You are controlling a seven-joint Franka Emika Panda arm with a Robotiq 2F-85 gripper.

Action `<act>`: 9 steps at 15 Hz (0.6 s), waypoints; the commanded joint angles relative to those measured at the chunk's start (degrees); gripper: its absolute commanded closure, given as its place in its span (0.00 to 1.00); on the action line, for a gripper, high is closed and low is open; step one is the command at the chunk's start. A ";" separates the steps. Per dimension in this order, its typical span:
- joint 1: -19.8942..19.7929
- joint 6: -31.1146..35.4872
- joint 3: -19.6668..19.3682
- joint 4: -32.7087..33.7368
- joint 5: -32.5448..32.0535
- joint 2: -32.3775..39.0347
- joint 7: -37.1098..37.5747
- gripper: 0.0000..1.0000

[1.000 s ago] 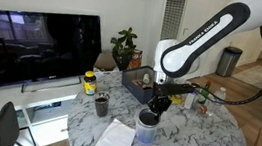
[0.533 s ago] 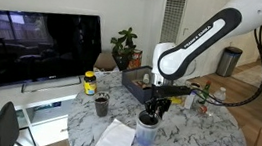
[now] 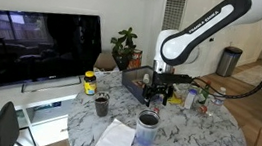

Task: Move the white and blue cup to the left, put the tomato ketchup on the green lid and then put the ketchup in the cup

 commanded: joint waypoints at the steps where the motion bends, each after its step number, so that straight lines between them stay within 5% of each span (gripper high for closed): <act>1: -1.01 0.11 -3.85 -2.12 -0.76 -5.09 6.35 0.00; 9: -1.57 1.93 -7.80 0.60 -3.00 2.25 18.23 0.00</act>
